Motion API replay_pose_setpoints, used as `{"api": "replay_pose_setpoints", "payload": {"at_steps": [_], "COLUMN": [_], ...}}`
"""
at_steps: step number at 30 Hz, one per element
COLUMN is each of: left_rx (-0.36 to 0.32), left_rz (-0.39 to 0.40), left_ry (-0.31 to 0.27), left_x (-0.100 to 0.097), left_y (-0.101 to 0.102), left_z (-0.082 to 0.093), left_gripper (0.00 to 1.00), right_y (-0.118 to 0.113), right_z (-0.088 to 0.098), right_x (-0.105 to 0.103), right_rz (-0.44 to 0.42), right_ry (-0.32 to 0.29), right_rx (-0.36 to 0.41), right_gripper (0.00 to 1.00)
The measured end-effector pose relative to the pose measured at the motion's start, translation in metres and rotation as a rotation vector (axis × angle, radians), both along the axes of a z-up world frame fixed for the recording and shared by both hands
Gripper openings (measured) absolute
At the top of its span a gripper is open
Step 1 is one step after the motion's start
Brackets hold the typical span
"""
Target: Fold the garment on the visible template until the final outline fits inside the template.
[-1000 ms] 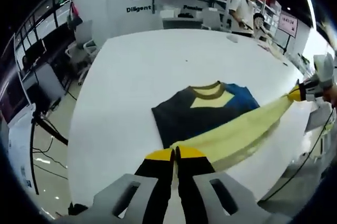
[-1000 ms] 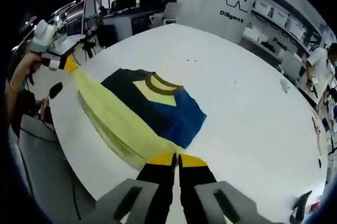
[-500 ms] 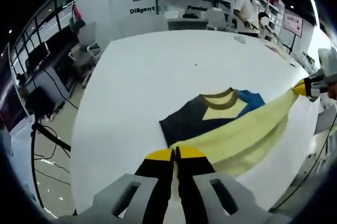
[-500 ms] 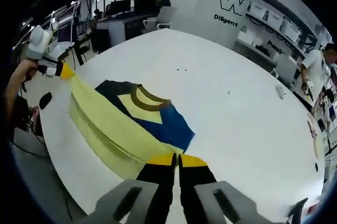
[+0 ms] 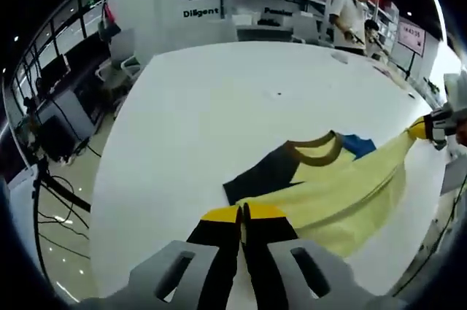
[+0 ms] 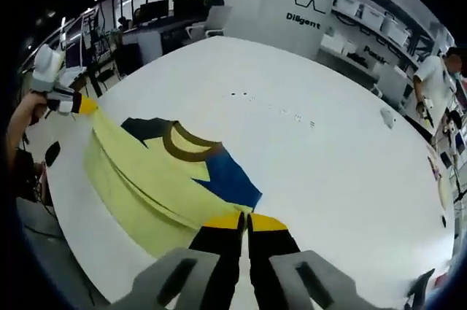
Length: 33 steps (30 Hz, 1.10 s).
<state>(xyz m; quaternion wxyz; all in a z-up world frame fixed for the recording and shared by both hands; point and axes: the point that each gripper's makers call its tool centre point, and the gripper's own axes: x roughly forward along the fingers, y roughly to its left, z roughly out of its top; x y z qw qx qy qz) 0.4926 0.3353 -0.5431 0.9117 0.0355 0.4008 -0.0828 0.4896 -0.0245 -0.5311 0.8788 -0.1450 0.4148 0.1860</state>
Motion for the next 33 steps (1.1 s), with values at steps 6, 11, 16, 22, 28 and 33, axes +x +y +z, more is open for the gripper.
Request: {"api": "replay_pose_setpoints", "payload": {"at_steps": [6, 11, 16, 22, 28, 33], "left_rx": [0.007, 0.003, -0.024, -0.034, -0.058, -0.081], "left_rz": [0.01, 0.019, 0.052, 0.064, 0.082, 0.094], "left_ry": [-0.013, 0.004, 0.05, 0.078, 0.08, 0.095], "left_x": [0.011, 0.019, 0.02, 0.027, 0.036, 0.031], "left_y": [-0.004, -0.009, -0.008, -0.006, -0.002, -0.002], "left_z": [-0.007, -0.022, -0.042, -0.06, -0.071, -0.078], "left_gripper": [0.03, 0.03, 0.03, 0.03, 0.03, 0.03], "right_y": [0.0, -0.003, -0.006, -0.009, -0.011, -0.012], "right_z": [-0.003, -0.027, -0.043, -0.063, -0.079, -0.088], "right_x": [0.011, 0.026, 0.034, 0.041, 0.043, 0.042], "right_rz": [-0.003, -0.008, -0.014, -0.019, -0.02, -0.037], "right_ry": [-0.017, 0.007, 0.026, 0.054, 0.085, 0.1], "right_rx": [-0.001, -0.024, -0.033, -0.048, -0.059, -0.039], "right_gripper": [0.0, 0.0, 0.0, 0.0, 0.0, 0.0]}}
